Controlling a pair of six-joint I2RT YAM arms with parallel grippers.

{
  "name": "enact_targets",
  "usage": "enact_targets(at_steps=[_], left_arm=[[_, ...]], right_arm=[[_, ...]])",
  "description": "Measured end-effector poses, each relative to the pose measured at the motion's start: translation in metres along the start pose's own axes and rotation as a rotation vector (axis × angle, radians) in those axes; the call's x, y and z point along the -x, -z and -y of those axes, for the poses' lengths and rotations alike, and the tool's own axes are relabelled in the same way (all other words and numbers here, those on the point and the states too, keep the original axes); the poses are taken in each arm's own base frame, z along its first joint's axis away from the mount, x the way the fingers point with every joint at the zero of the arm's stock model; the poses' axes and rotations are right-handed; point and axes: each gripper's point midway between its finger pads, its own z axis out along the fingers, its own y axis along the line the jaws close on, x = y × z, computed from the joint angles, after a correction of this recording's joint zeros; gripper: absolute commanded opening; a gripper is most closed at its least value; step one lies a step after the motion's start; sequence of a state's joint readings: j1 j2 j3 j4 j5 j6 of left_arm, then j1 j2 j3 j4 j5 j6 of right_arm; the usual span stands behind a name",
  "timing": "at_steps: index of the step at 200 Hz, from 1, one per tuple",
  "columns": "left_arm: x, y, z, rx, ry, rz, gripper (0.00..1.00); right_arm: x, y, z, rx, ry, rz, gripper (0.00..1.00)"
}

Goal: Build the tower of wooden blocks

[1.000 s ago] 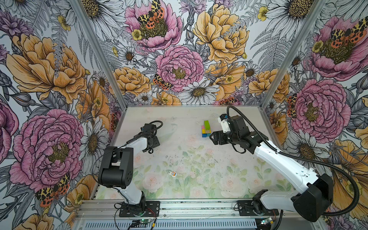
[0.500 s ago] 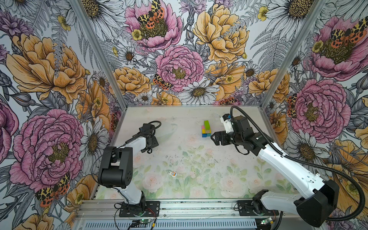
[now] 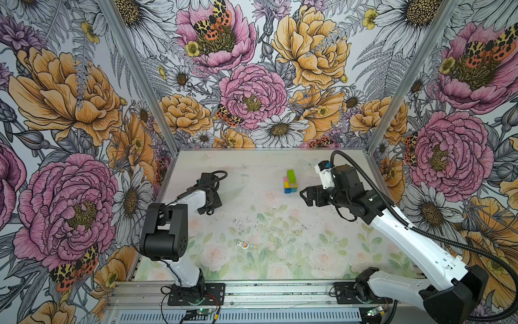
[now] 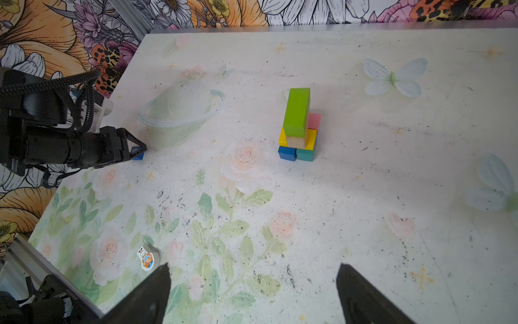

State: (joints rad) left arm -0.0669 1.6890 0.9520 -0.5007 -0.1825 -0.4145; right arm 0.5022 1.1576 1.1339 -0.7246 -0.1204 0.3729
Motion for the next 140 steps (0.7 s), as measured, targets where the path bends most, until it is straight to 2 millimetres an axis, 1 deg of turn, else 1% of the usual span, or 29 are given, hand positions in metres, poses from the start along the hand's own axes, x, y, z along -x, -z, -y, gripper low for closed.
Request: enact_targets(at_steps=[3, 7, 52, 101, 140], left_arm=[[0.0, 0.0, 0.0, 0.0, 0.0, 0.0, 0.61], [-0.001, -0.001, 0.0, 0.002, -0.002, -0.003, 0.61], [-0.005, -0.003, -0.002, 0.011, -0.008, -0.021, 0.59], [-0.006, -0.003, -0.003, 0.014, -0.009, -0.027, 0.56], [-0.004, -0.003, -0.001, 0.013, -0.012, -0.026, 0.49]], right_arm=[[-0.001, 0.0, 0.0, 0.001, 0.0, -0.002, 0.99], [-0.001, 0.0, -0.001, 0.005, -0.002, -0.007, 0.99], [-0.015, 0.003, -0.009, 0.058, -0.01, -0.063, 1.0], [-0.018, 0.022, -0.026, 0.153, -0.007, -0.06, 0.99], [-0.019, 0.024, -0.029, 0.17, -0.011, -0.063, 0.99]])
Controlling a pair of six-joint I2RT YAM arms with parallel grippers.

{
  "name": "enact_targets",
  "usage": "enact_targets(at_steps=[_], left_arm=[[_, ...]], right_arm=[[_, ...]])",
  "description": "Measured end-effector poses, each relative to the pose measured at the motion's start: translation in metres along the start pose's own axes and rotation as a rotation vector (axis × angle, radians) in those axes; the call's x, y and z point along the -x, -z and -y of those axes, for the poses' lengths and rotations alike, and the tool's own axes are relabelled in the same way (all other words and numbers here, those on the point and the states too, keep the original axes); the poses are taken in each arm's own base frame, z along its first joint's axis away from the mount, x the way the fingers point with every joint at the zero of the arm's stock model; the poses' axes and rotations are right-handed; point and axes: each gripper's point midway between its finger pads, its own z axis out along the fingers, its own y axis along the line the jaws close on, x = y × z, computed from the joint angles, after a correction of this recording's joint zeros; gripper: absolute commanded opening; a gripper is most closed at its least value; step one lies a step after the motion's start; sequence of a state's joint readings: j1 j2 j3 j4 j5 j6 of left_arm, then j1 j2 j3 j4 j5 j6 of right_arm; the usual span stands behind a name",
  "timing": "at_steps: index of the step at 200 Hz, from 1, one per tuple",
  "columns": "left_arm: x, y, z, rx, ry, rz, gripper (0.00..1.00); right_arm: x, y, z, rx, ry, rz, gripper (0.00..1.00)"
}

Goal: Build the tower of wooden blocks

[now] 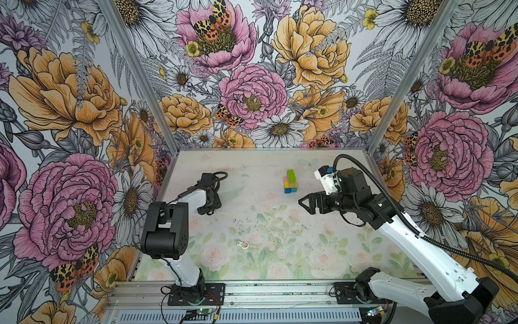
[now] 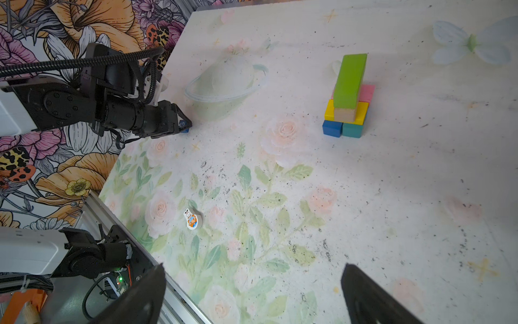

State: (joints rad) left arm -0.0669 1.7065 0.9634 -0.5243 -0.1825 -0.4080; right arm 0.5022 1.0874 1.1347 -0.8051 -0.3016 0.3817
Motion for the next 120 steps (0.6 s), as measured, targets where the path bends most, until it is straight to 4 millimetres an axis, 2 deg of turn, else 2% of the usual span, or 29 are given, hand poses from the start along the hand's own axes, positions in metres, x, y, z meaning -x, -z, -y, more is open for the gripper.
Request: enact_targets(at_steps=[50, 120], left_arm=[[-0.0016, -0.0013, -0.0007, 0.004, -0.002, -0.007, 0.46], [0.0058, -0.0032, -0.0016, 0.006, -0.005, -0.004, 0.28]], right_arm=[[0.0, -0.0001, 0.0001, 0.0, -0.002, 0.0, 0.99], [0.0, -0.0002, 0.0002, -0.001, -0.003, 0.0, 1.0]])
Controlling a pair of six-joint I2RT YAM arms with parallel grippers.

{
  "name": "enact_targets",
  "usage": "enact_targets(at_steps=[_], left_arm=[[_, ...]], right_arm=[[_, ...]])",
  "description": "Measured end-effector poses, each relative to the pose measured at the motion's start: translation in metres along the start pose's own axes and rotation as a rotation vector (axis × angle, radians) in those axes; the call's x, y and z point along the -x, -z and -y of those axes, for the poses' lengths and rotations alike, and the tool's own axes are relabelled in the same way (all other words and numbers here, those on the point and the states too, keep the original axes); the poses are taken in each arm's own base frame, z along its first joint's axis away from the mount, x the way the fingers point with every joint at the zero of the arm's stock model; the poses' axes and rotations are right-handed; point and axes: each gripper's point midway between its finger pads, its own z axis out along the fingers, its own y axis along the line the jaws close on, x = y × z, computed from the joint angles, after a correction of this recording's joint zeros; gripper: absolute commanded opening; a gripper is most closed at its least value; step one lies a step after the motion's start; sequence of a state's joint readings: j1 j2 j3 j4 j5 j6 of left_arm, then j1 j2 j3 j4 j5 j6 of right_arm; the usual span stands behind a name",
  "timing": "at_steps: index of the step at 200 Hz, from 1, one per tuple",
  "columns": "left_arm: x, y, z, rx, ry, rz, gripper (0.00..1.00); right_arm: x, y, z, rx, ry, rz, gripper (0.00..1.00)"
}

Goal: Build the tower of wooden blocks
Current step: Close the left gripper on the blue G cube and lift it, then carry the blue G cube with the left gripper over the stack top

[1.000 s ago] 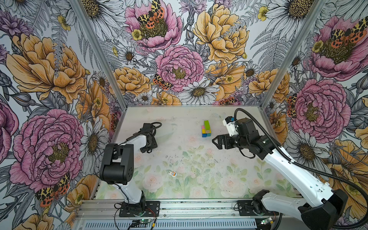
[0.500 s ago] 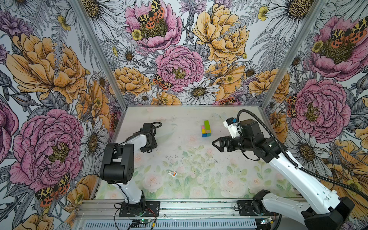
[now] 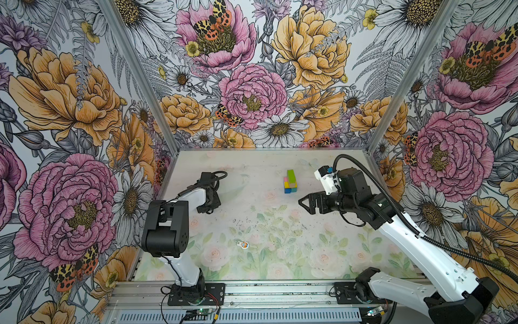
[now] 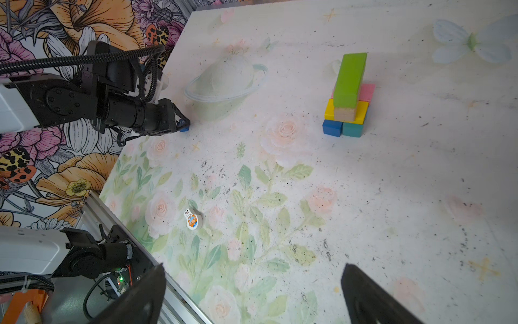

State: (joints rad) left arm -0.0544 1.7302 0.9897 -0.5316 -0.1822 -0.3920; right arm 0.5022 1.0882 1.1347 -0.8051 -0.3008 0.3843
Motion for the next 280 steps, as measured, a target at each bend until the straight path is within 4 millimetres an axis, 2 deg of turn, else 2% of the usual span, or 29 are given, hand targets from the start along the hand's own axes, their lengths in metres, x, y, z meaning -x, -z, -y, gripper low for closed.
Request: enact_targets(at_steps=[75, 111, 154, 202, 235, 280], left_arm=[[-0.002, 0.001, 0.003, -0.001, -0.01, -0.008, 0.26], [-0.002, 0.012, 0.023, -0.02, -0.06, -0.009, 0.26], [0.015, 0.041, 0.069, -0.089, -0.114, 0.048, 0.25], [0.035, 0.084, 0.137, -0.197, -0.186, 0.131, 0.25], [0.034, 0.096, 0.18, -0.244, -0.234, 0.137, 0.25], [0.022, 0.109, 0.234, -0.291, -0.312, 0.135, 0.25]], right_arm=[[-0.001, 0.0, 0.003, -0.017, -0.002, -0.002, 0.99], [-0.001, 0.0, 0.007, -0.036, -0.002, 0.003, 0.99], [-0.01, 0.002, 0.014, -0.062, -0.007, 0.007, 0.99], [-0.013, 0.018, 0.023, -0.121, -0.011, 0.072, 1.0], [-0.012, 0.028, 0.028, -0.15, -0.01, 0.111, 1.0], [-0.016, 0.038, 0.036, -0.198, -0.024, 0.143, 1.0]])
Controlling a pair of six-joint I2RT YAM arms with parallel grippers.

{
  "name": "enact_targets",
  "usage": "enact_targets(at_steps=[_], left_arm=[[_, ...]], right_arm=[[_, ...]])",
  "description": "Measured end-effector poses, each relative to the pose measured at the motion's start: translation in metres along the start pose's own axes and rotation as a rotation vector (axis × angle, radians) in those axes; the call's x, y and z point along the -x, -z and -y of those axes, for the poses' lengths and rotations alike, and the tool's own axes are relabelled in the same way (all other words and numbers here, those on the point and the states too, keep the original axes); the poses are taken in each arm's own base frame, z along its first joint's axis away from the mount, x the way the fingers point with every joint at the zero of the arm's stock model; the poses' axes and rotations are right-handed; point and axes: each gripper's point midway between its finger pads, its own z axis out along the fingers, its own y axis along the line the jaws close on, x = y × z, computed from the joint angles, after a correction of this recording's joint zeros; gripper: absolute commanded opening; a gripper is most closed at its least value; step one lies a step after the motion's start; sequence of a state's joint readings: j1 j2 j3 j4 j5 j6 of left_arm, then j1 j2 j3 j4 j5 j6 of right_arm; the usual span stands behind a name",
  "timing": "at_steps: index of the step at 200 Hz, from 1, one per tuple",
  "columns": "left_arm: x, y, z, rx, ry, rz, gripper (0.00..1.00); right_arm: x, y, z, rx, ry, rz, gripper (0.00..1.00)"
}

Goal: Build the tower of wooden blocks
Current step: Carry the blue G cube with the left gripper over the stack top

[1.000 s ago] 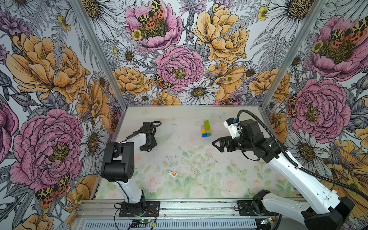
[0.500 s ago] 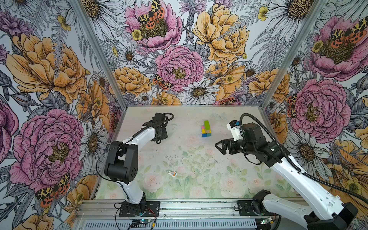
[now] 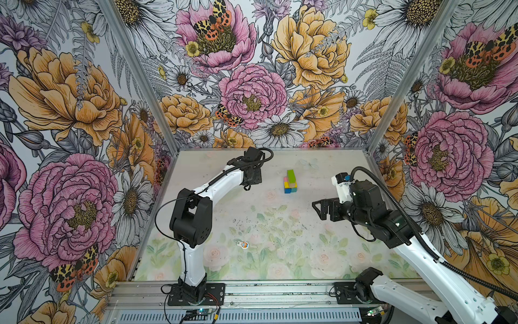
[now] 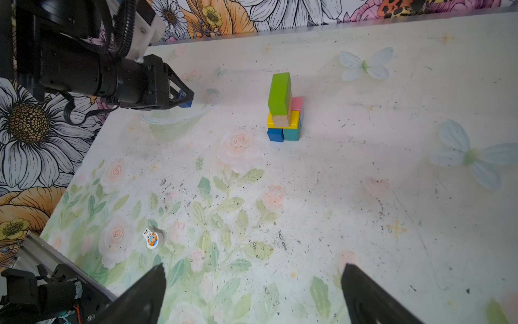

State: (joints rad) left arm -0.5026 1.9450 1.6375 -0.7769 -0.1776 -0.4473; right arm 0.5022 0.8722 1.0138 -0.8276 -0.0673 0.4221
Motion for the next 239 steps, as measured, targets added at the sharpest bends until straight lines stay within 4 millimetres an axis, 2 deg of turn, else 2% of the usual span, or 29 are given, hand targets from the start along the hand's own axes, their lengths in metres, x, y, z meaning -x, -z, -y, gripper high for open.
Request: enact_targets(at_steps=[50, 87, 112, 157, 193, 239], left_arm=[[0.014, 0.018, 0.055, -0.079, -0.038, 0.047, 0.25], [0.026, 0.028, 0.086, -0.135, -0.05, 0.082, 0.24], [0.028, 0.024, 0.106, -0.158, -0.053, 0.087, 0.24], [0.018, 0.007, 0.14, -0.189, -0.072, 0.063, 0.23], [0.01, 0.001, 0.157, -0.204, -0.079, 0.047, 0.24], [0.02, 0.01, 0.165, -0.223, -0.072, 0.069, 0.24]], right_arm=[[0.001, 0.008, 0.003, -0.016, -0.004, 0.026, 1.0], [0.002, 0.015, 0.006, -0.025, -0.009, 0.048, 0.99], [0.002, 0.019, 0.007, -0.029, -0.009, 0.055, 1.0], [0.0, 0.019, 0.01, -0.037, -0.011, 0.056, 1.0], [-0.002, 0.02, 0.012, -0.045, -0.017, 0.062, 1.0], [-0.002, 0.019, 0.015, -0.062, -0.018, 0.064, 1.0]])
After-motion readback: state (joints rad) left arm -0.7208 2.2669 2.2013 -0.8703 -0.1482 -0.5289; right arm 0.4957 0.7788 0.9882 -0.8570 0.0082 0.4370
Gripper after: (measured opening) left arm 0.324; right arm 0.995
